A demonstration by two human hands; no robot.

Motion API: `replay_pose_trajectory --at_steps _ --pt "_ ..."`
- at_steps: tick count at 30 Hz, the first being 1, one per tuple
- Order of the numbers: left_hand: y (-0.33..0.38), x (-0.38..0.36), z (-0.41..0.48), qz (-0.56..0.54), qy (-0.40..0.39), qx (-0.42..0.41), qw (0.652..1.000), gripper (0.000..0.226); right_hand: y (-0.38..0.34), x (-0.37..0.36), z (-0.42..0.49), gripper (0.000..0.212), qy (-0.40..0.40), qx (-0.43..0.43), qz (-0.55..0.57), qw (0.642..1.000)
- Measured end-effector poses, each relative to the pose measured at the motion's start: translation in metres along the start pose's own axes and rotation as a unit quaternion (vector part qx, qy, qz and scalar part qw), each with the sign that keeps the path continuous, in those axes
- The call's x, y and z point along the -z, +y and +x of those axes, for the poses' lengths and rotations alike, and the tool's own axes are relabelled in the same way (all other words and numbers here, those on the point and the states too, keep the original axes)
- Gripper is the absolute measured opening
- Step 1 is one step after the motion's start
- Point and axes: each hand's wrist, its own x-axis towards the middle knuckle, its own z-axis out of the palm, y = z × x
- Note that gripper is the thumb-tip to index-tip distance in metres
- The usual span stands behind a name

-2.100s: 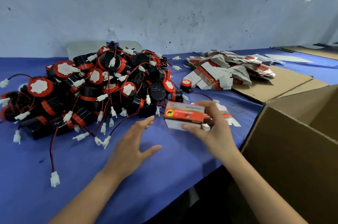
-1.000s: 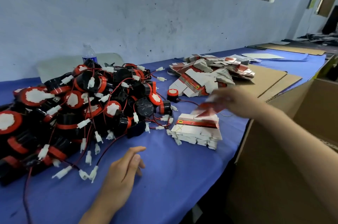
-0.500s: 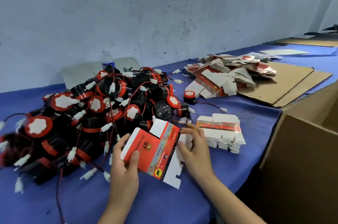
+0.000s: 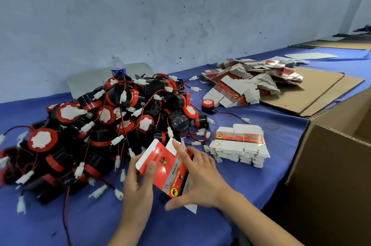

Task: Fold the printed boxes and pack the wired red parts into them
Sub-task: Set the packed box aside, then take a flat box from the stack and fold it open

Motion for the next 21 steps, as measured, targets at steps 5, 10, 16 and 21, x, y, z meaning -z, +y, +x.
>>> replay_pose_trajectory --at_steps 5,10,16,21 --pt "0.009 -0.004 -0.005 0.027 -0.031 -0.015 0.999 0.027 -0.008 0.018 -0.001 0.123 0.065 0.022 0.102 0.992" --pt "0.011 -0.001 -0.002 0.035 0.0 -0.052 0.998 0.084 -0.009 0.042 0.006 0.056 0.176 -0.037 0.327 0.928" --pt "-0.005 0.005 -0.005 0.188 -0.058 -0.186 0.963 0.086 0.005 0.044 0.003 0.028 0.1 -0.2 0.541 0.811" --pt "-0.006 -0.001 -0.007 0.255 -0.096 -0.231 0.934 0.1 0.003 0.045 -0.003 0.043 -0.003 -0.23 0.578 0.783"
